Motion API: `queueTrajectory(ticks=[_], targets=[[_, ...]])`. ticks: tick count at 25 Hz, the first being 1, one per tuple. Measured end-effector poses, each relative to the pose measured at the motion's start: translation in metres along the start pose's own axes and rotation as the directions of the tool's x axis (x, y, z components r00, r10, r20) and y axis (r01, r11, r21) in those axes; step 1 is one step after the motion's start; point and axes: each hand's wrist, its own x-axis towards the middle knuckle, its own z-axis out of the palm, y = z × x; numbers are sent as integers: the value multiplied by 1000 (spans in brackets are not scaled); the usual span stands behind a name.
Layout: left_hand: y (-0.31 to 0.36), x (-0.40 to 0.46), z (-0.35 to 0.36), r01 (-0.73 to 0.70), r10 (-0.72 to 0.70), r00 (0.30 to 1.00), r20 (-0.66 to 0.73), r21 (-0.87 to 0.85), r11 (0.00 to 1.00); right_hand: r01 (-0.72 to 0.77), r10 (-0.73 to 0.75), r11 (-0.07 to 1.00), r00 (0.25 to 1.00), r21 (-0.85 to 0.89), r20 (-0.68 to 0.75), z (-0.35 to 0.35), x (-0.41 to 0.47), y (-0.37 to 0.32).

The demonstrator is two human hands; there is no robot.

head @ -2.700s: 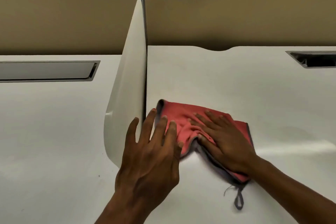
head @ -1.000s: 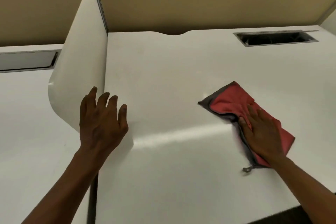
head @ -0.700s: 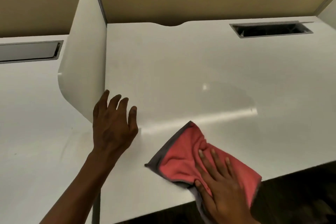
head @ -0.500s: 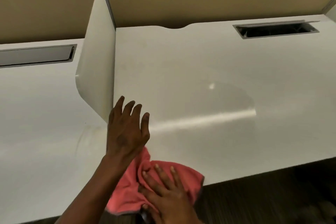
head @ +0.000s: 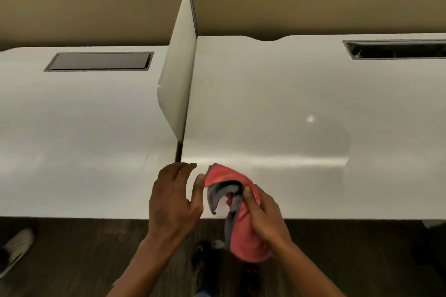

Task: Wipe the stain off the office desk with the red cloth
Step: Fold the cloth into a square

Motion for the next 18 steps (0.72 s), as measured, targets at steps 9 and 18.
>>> queueTrajectory(ticks=[9, 18], targets=[[70, -36, -7, 507, -137, 826, 546, -616, 603, 160, -166, 979, 985, 130, 37, -13, -46, -61], [90, -4, -20, 553, -165, 831, 531, -758, 347, -117, 145, 823, 989, 556, -7, -54, -35, -34]])
